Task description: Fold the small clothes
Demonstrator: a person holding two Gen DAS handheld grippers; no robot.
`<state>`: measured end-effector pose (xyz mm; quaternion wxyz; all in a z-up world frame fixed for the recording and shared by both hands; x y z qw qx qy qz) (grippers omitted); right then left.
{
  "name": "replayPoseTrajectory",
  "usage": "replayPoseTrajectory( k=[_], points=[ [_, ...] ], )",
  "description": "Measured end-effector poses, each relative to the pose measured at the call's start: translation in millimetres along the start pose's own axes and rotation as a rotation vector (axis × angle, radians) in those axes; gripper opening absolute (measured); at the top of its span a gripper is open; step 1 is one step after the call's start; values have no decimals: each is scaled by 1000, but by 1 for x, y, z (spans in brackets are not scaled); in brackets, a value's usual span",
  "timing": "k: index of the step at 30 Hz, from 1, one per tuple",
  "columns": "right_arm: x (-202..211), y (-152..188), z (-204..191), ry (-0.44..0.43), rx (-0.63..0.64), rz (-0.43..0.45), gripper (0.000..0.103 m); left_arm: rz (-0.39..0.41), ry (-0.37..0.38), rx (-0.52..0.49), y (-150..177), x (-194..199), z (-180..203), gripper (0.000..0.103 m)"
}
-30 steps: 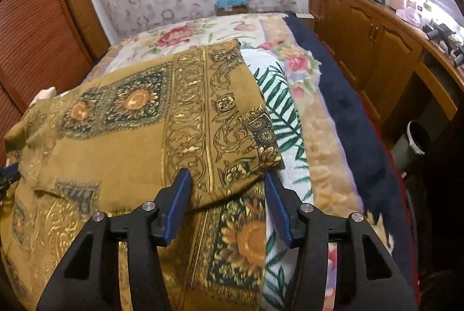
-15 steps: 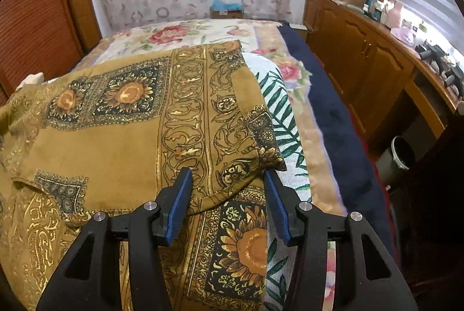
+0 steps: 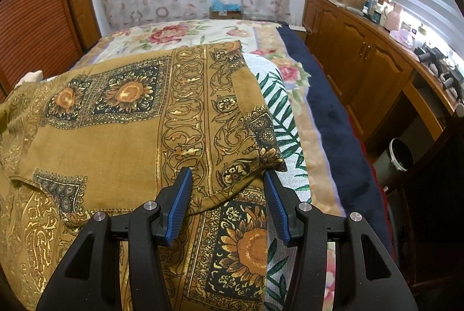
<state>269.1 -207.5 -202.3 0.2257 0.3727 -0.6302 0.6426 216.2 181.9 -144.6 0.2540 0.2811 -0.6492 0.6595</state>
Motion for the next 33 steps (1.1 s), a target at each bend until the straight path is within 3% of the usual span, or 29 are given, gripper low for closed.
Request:
replayPoseTrajectory(
  k=[5,6,7,9,12,13,14,15,16,18,27,33],
  points=[
    [0,0,0,0,0,0,51,-2,-22,-40,0,-6,6,18],
    [0,0,0,0,0,0,51,1,-30,-48,0,-6,7,7],
    [0,0,0,0,0,0,51,10,-41,-58,-2,-4,8,3],
    [0,0,0,0,0,0,51,34,-17,-60,-6,4,13,0],
    [0,0,-1,0,0,1,50,56,18,-56,-10,21,20,0],
    [0,0,0,-3,1,1,46,66,31,-63,-12,28,24,0],
    [1,-1,-3,-18,-1,4,27,69,39,-65,-12,32,27,0],
    [2,-2,-5,-29,-2,8,18,71,49,-63,-13,35,30,0],
    [2,-3,-6,-22,6,6,17,78,68,-59,-15,41,34,0],
    [4,-6,-9,-24,20,11,6,92,93,-39,-19,50,36,0],
    [71,-32,-30,-175,25,171,2,168,164,39,-29,101,27,0],
    [123,-22,-42,-192,82,192,2,178,155,58,-14,109,12,0]
  ],
)
Point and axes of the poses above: each gripper's, at about its wrist camera, not at the fingertips, and x roughly against the way its jaws point, z to its right, y to its underside, the point moved 9 cm from there along -x, roughly the way its jaws point, and after that the axes turned 6 degrees about -y, right-handed, at the moved point
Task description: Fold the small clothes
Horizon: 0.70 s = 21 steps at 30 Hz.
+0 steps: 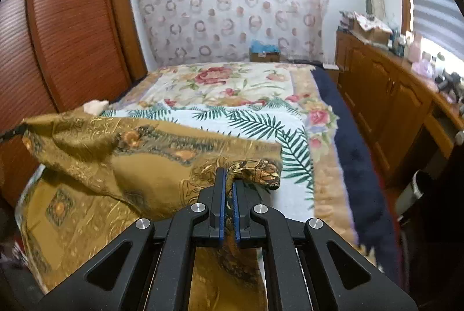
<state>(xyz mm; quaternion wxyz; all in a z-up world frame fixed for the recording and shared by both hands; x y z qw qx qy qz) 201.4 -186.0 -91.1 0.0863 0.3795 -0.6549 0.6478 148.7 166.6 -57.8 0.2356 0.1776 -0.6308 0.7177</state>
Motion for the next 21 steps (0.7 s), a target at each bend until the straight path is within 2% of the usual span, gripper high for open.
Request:
replayPoseTrajectory(
  k=[2,5,7,9,13,17,18,20,21],
  points=[
    [3,1,-1,41,33,-7,2,-9,-6,3,6,-5,-3,0],
    [-14,6,9,56,10,-52,3,-27,-5,6,16,-12,-2,0],
    [-30,7,19,60,-22,-80,7,-38,1,3,22,-14,2,0],
    [-43,5,30,88,-35,-92,21,-43,-1,-4,26,-15,4,0],
    [-56,3,46,88,-95,-103,26,-50,-3,-7,32,-16,9,0],
    [-60,-9,48,88,-103,-90,25,-52,4,-3,32,-18,10,0],
    [-60,-12,47,83,-103,-86,20,-51,5,-2,32,-18,10,0],
    [-59,-17,40,72,-80,-78,1,-43,7,4,30,-17,10,0],
    [-57,-20,33,70,-54,-70,1,-35,6,5,28,-15,11,0]
  ],
)
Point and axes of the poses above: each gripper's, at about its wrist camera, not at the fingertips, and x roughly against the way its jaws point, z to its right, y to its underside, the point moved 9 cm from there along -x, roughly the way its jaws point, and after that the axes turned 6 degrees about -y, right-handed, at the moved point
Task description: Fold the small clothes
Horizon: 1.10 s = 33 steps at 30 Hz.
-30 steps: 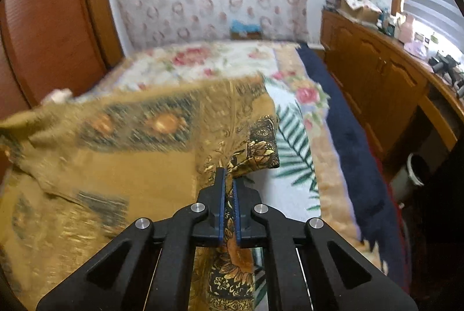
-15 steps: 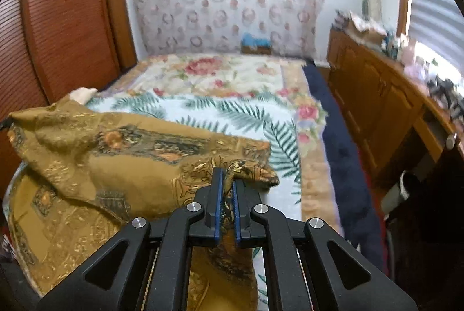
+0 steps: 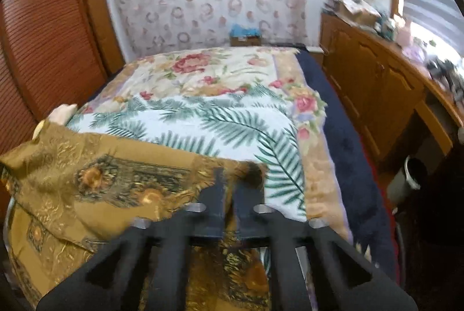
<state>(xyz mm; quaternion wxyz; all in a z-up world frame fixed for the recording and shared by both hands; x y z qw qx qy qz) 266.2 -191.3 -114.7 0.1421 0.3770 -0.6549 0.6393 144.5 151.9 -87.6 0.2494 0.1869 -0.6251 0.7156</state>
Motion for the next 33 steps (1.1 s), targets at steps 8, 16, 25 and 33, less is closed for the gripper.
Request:
replayPoseTrajectory(
  k=[8,16,25,33],
  points=[
    [71,-22,-38,-52,71,141,0,62,23,4,-14,40,1,0],
    [145,26,-50,-79,130,72,0,71,-14,2,5,87,-17,0],
    [135,137,-43,-78,95,-178,2,-37,-99,0,44,73,-37,13],
    [127,129,-23,-17,70,-145,59,-39,-149,-25,32,59,-37,25]
  ],
)
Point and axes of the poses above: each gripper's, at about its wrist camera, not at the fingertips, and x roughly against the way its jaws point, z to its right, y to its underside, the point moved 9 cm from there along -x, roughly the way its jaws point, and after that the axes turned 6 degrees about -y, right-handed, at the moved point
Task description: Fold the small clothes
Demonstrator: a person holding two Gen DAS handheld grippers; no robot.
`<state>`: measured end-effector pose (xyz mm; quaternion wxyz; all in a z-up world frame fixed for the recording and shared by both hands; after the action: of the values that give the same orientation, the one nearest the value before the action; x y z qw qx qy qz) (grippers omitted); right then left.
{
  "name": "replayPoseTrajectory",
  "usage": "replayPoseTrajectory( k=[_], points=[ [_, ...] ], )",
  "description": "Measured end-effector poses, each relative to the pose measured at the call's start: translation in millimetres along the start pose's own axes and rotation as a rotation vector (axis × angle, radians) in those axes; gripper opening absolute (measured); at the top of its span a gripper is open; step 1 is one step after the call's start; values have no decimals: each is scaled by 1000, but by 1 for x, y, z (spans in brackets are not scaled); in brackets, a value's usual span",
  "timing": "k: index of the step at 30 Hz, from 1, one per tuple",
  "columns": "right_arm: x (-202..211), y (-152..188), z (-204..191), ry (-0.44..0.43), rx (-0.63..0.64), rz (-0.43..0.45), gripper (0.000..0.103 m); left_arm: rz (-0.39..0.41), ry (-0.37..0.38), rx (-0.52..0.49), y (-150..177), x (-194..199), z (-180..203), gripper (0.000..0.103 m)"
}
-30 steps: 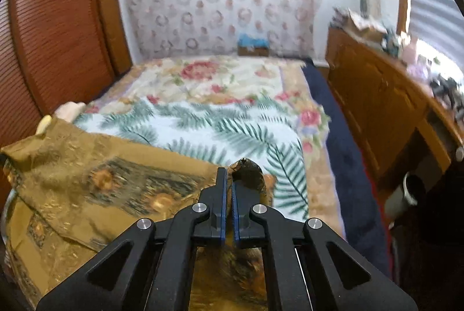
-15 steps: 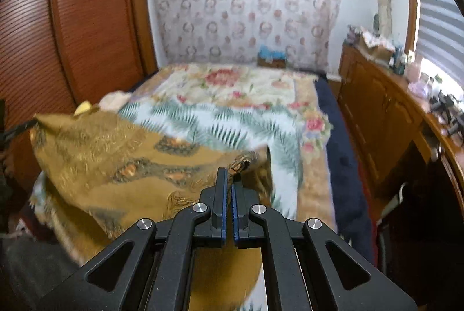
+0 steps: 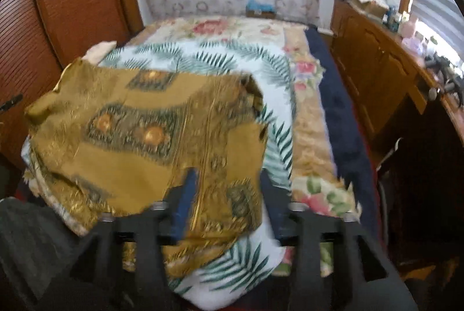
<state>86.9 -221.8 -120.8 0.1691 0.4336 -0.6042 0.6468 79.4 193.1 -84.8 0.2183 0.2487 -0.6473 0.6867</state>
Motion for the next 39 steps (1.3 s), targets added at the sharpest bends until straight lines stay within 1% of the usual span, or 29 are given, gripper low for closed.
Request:
replayPoseTrajectory(
  k=[6,11,19,24,28,35,37,39],
  points=[
    [-6,-26,2,21,38,49,62,-22,0,-26,-13,-22,12,26],
    [-23,-44,6,20,46,62,67,-31,-5,-38,-23,-33,19,27],
    [-49,-60,9,23,49,76,69,-29,-31,-52,-34,-39,20,28],
    [-60,-65,15,25,44,79,72,-37,-33,-47,-40,-50,19,28],
    [-69,-73,22,30,27,89,73,-57,-21,-52,-49,-67,21,28],
    [-93,-91,39,44,-3,78,73,-107,9,-43,-79,-111,24,28],
    [-102,-95,45,47,-12,69,73,-137,-5,-49,-83,-126,25,28],
    [-115,-99,51,45,-23,49,73,-151,-19,-74,-83,-137,28,28]
  ],
)
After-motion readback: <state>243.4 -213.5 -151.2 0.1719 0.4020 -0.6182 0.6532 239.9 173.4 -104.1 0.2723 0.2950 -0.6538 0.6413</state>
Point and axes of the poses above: each gripper's, at about its wrist camera, not at the fingertips, and x roughly against the way its jaws point, z to its right, y to its underside, the point moved 9 cm from there along -x, roughly the way its jaws point, and after that the axes turned 6 degrees about -y, right-handed, at the moved point
